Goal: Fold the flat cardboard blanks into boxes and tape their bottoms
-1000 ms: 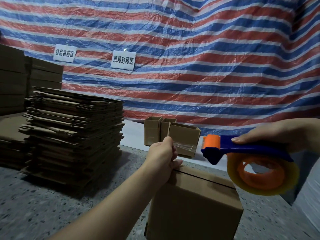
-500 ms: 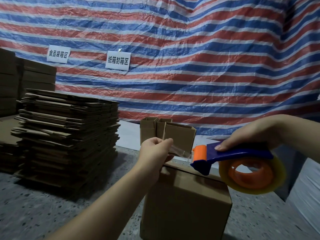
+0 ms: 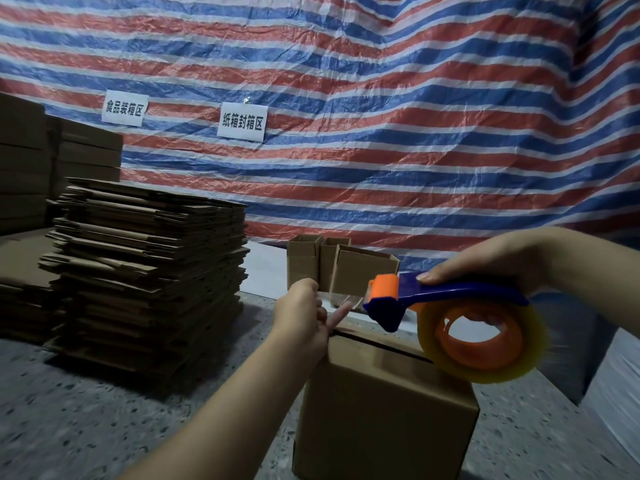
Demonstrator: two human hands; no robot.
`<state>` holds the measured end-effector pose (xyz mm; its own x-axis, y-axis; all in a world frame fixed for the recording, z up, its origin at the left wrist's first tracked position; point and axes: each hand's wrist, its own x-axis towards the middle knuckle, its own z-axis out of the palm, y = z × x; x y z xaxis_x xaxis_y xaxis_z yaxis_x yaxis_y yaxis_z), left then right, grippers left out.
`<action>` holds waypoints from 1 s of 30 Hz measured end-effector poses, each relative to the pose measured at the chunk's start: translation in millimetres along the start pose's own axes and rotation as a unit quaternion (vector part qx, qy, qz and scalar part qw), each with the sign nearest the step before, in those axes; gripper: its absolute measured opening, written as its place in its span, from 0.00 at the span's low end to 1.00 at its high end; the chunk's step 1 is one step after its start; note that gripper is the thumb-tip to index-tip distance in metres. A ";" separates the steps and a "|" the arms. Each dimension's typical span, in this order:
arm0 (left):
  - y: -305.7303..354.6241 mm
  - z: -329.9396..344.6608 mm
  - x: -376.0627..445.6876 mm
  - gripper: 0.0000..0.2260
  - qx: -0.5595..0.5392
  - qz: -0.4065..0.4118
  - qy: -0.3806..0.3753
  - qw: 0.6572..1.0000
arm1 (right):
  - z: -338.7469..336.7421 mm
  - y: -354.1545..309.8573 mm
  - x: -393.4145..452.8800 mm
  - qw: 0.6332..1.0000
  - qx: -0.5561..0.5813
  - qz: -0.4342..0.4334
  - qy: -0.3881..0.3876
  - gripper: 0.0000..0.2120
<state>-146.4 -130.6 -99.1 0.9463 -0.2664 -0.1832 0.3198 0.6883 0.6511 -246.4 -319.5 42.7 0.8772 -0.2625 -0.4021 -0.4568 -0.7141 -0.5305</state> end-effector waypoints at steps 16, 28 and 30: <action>2.3 -62.1 20.6 0.16 0.369 0.049 -0.033 0.928 | 15.0 -31.1 3.4 0.994 -0.099 0.040 -0.017 0.34; -0.4 -62.8 13.8 0.33 0.421 -0.033 -0.052 0.905 | 19.6 -36.3 3.7 0.992 -0.117 0.049 -0.010 0.31; -2.0 -63.4 15.2 0.31 0.415 -0.043 -0.051 0.907 | 21.0 -38.3 3.6 0.991 -0.124 0.051 -0.009 0.30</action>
<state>-129.6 -93.2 -149.9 0.8965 -0.3855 -0.2182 0.2065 -0.0722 0.9758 -228.9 -279.4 45.9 0.8246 -0.3306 -0.4591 -0.4904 -0.8223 -0.2886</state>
